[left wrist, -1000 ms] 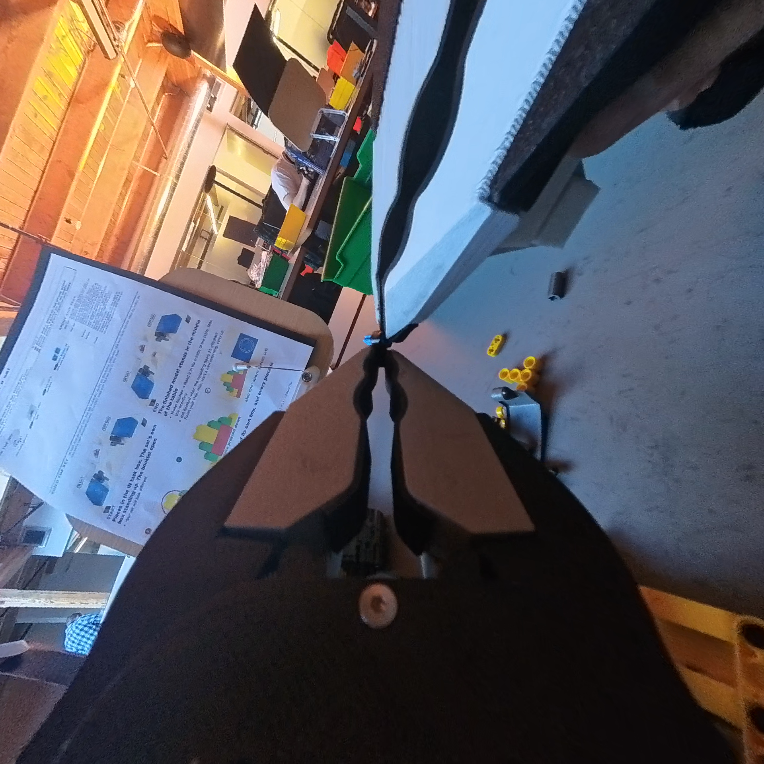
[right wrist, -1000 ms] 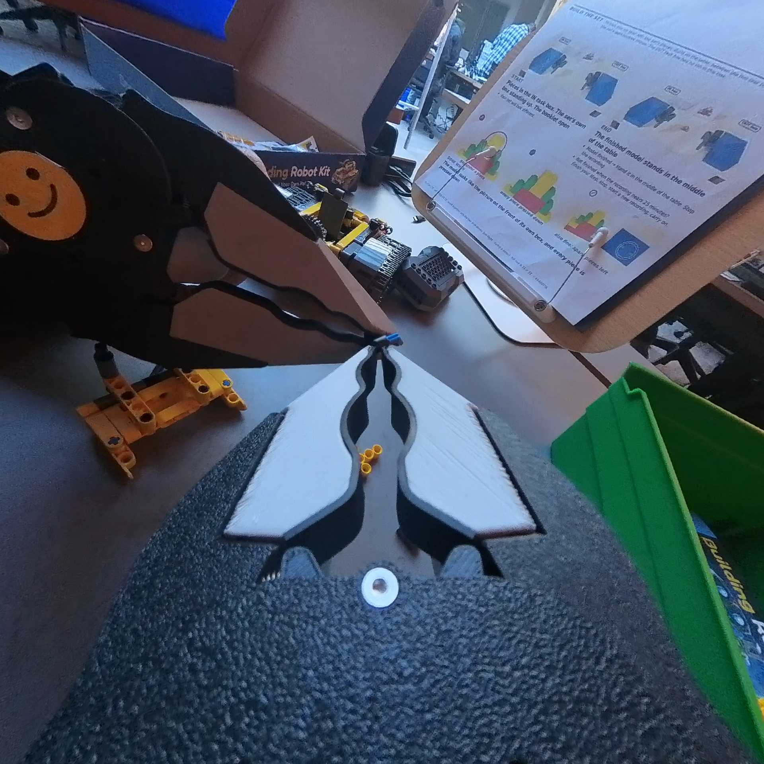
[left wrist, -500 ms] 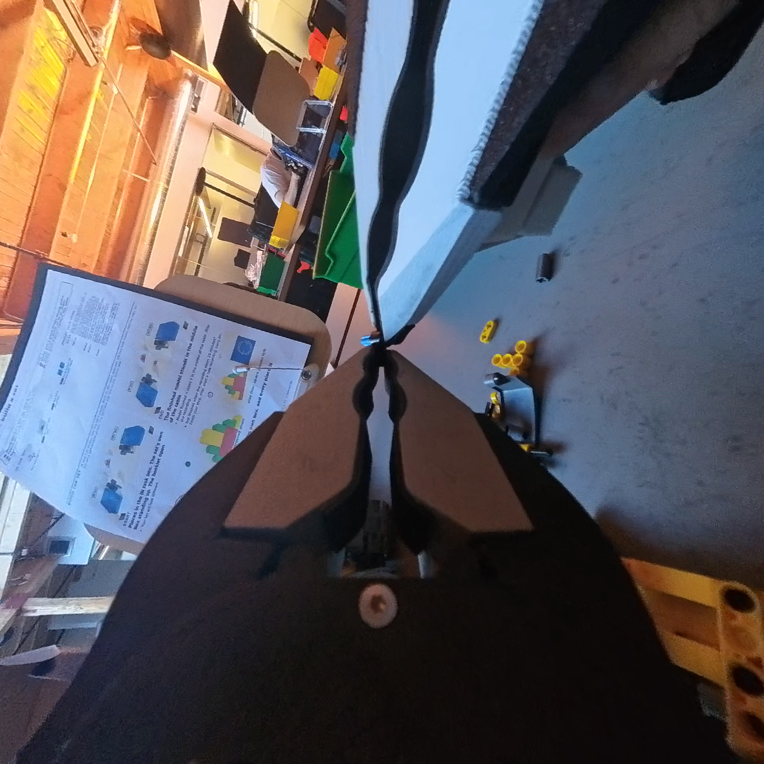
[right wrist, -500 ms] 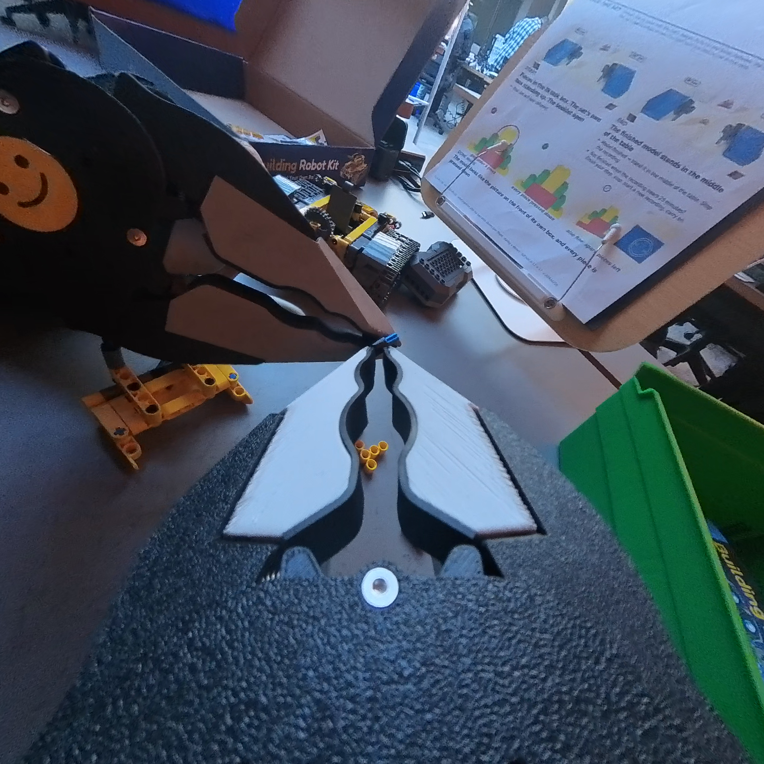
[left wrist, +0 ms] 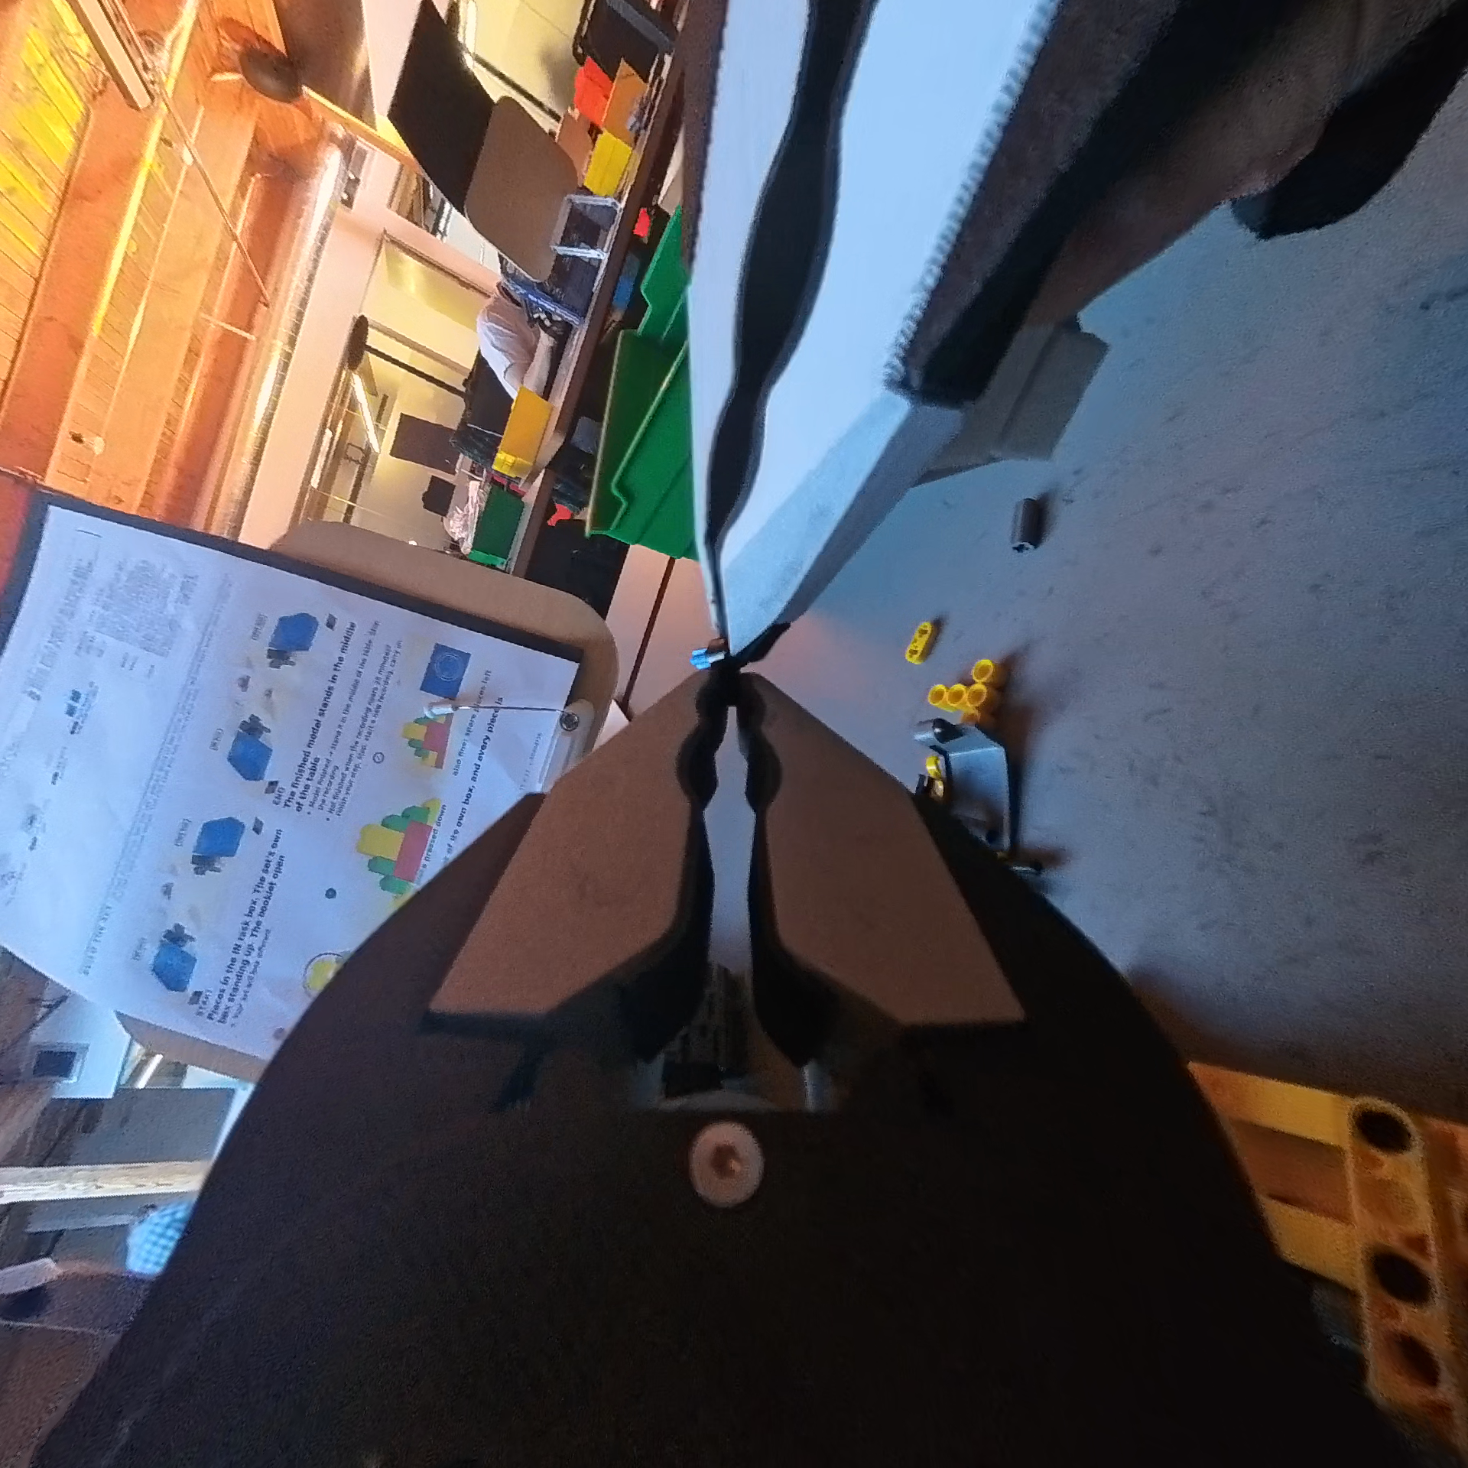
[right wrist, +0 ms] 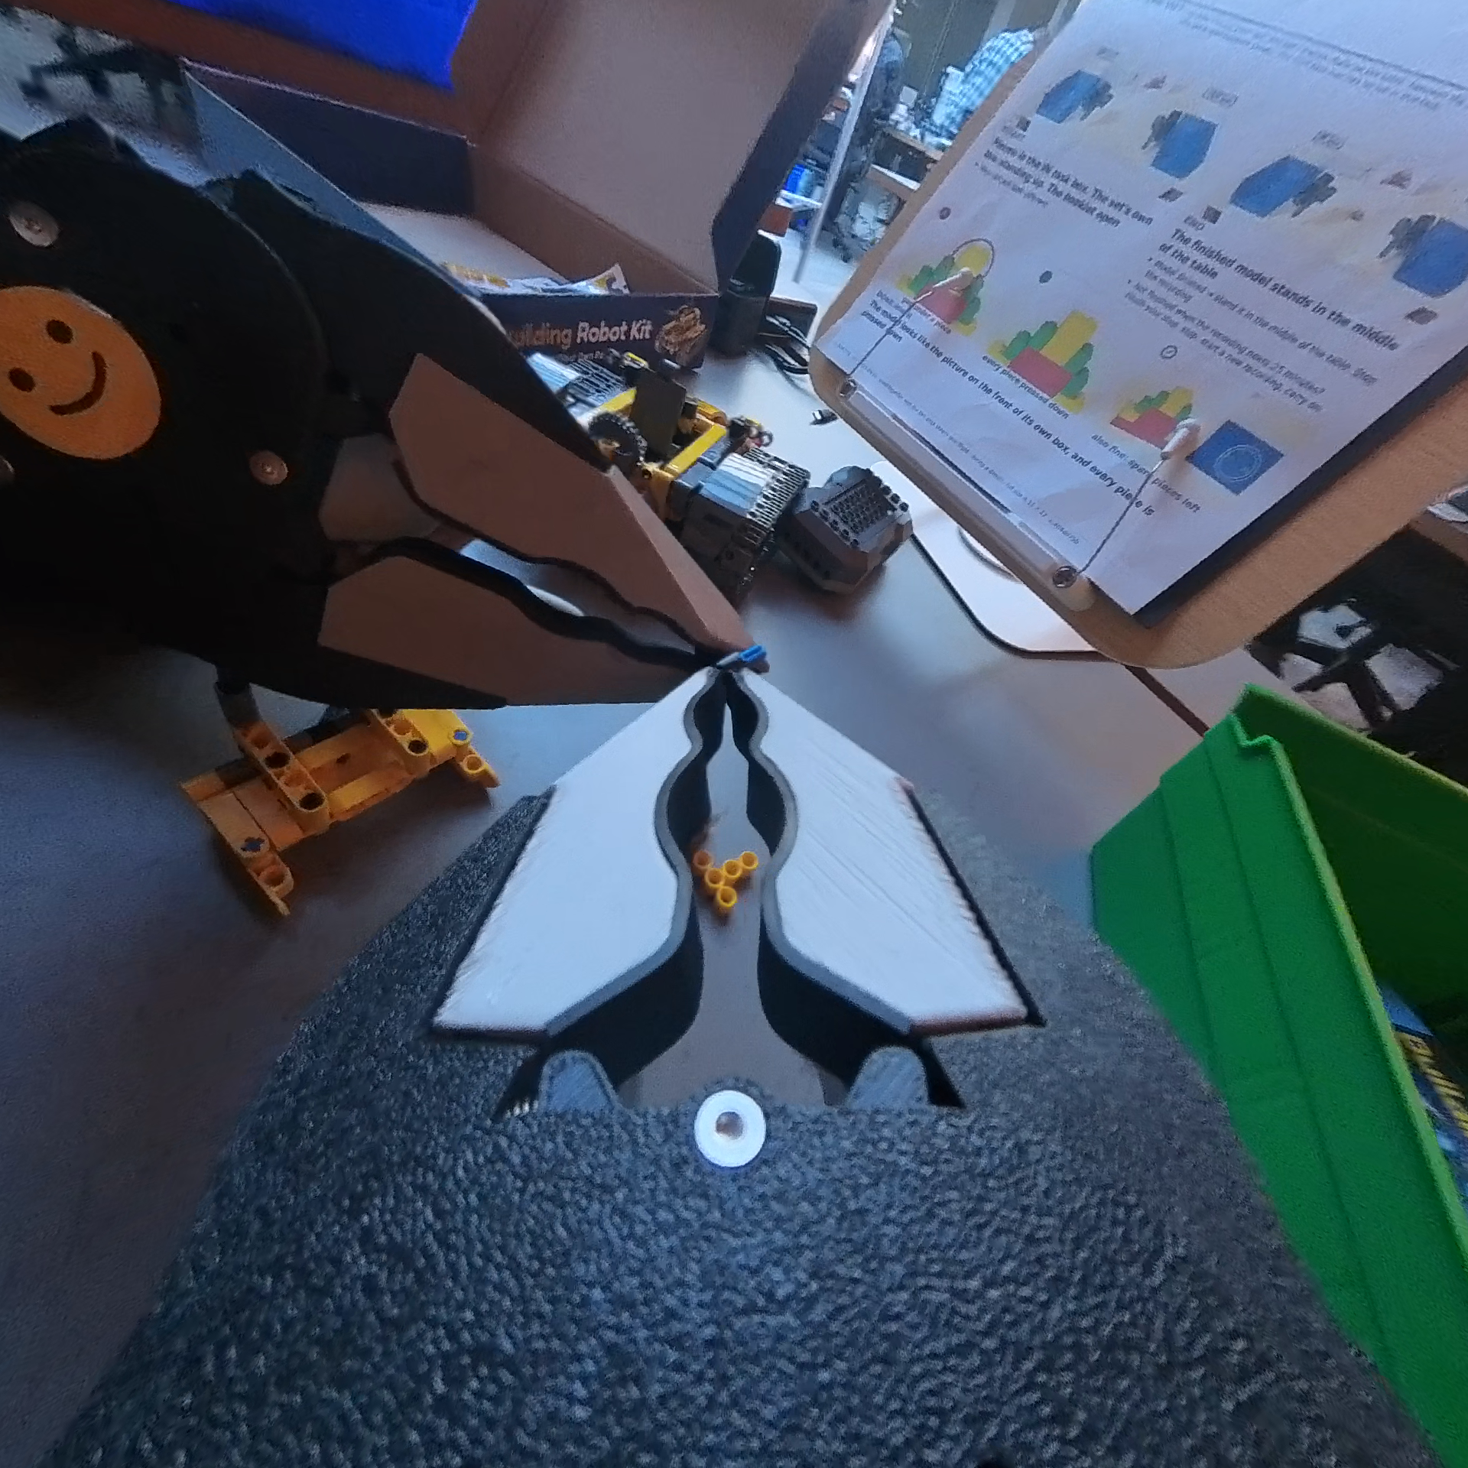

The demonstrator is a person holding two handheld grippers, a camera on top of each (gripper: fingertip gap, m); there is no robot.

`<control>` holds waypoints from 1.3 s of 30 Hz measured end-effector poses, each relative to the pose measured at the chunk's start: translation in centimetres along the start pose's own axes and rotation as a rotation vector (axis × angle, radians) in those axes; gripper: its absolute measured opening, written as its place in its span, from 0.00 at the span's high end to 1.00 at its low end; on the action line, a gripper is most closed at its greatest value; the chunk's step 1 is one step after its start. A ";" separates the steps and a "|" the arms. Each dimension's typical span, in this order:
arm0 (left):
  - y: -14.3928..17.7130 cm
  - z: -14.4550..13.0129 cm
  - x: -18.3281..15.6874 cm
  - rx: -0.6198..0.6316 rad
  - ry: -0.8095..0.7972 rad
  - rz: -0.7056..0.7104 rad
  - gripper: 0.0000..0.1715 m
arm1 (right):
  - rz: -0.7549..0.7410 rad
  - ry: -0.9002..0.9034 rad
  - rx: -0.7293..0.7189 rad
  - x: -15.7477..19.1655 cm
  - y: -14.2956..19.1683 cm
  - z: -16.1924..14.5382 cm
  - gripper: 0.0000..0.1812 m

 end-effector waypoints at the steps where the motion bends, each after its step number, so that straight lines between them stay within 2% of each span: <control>1: -0.1 -0.1 0.0 0.006 0.016 -0.016 1.00 | -0.020 0.014 0.011 0.1 -0.1 0.0 1.00; 3: -0.7 -0.5 0.2 -0.003 0.145 -0.141 1.00 | -0.026 0.016 0.034 0.0 -0.5 -0.1 1.00; 6: -1.4 -1.2 1.1 -0.093 0.464 -0.494 1.00 | 0.011 0.030 0.036 -0.6 -0.5 -0.1 1.00; 7: -1.4 -1.3 1.4 -0.128 0.541 -0.586 1.00 | -0.015 0.089 0.039 -0.7 -0.1 -0.1 1.00; 8: -1.6 -1.6 1.3 -0.138 0.588 -0.671 1.00 | -0.075 0.176 0.046 -0.8 0.6 -0.2 0.89; 9: -1.9 -2.0 1.1 -0.116 0.627 -0.721 1.00 | -0.153 0.279 0.058 -0.8 1.2 -0.2 0.84; 10: -2.1 -2.3 0.8 -0.111 0.646 -0.753 1.00 | -0.214 0.399 0.086 -0.6 1.8 -0.5 0.84; 13: -2.0 -1.7 0.1 -0.101 0.672 -0.827 1.00 | -0.317 0.784 0.242 1.2 2.2 -2.2 0.87; 15: -2.1 -1.1 -0.7 -0.064 0.662 -0.849 1.00 | -0.330 0.910 0.329 2.2 2.0 -3.1 0.90; 18: -2.1 -0.7 -1.7 -0.018 0.626 -0.862 1.00 | -0.291 0.945 0.385 3.0 1.8 -3.4 0.87; 20: -1.9 -0.5 -2.0 -0.022 0.612 -0.908 1.00 | -0.306 0.973 0.390 2.9 1.9 -3.2 0.85; 25: -1.4 -0.3 -2.2 -0.052 0.559 -0.971 1.00 | -0.230 1.037 0.426 3.6 1.7 -3.1 0.84; 30: -0.7 0.1 -3.7 -0.018 0.479 -1.105 1.00 | -0.118 1.050 0.487 4.4 2.1 -3.3 0.85; 34: -0.4 0.3 -4.5 -0.006 0.438 -1.146 1.00 | 0.069 0.997 0.553 5.8 3.3 -4.2 0.91; 39: 0.0 0.6 -5.2 0.003 0.380 -1.182 1.00 | 0.117 0.874 0.577 5.7 3.5 -4.2 0.88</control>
Point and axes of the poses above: each gripper's, where its closed fingertips meet, y back along the fingers, z out of its top, x = y × z across the jaws, the point moved 7 cm from there along y, back along the fingers, and after that the axes turned 13 degrees about x, right-handed, at the moved point
